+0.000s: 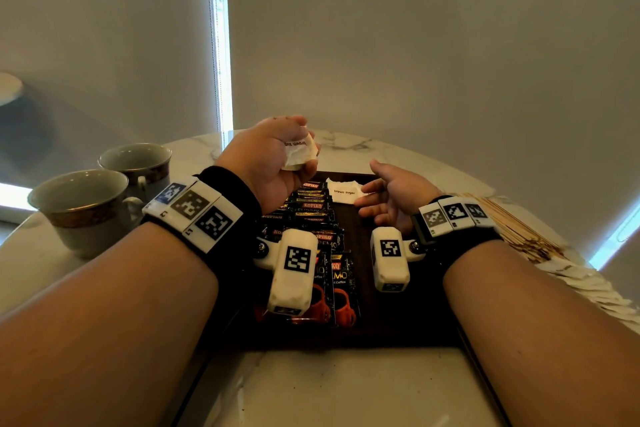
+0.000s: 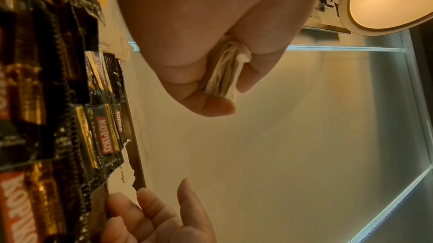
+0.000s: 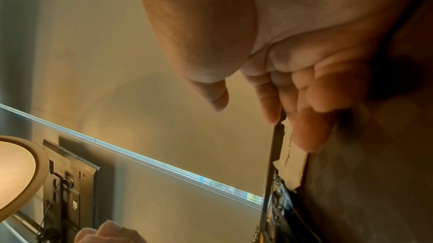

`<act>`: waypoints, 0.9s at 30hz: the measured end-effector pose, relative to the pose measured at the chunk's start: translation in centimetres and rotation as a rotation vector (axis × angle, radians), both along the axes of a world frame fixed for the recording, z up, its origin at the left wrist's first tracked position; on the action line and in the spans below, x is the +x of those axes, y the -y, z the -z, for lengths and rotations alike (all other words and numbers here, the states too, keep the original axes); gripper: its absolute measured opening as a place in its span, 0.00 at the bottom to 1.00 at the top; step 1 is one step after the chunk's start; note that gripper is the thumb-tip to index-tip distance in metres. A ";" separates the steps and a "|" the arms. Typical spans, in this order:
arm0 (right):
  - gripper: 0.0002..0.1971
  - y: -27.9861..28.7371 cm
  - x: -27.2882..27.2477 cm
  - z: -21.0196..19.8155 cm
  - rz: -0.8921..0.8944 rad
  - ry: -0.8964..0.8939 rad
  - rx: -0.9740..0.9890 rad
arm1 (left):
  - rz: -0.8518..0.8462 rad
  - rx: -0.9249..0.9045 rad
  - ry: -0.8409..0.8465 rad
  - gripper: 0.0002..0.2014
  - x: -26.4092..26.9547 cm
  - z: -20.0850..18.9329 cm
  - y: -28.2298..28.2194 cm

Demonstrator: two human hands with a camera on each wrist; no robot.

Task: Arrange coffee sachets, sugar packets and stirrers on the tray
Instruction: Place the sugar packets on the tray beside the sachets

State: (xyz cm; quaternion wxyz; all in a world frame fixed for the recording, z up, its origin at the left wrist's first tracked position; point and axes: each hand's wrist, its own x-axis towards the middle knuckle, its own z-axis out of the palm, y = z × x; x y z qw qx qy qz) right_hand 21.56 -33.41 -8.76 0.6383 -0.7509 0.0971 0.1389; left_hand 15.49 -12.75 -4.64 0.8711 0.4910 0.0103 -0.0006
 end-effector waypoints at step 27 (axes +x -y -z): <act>0.25 0.7 -0.1 -0.3 0.211 0.024 0.005 | -0.001 -0.058 -0.017 0.09 -0.3 -0.1 0.0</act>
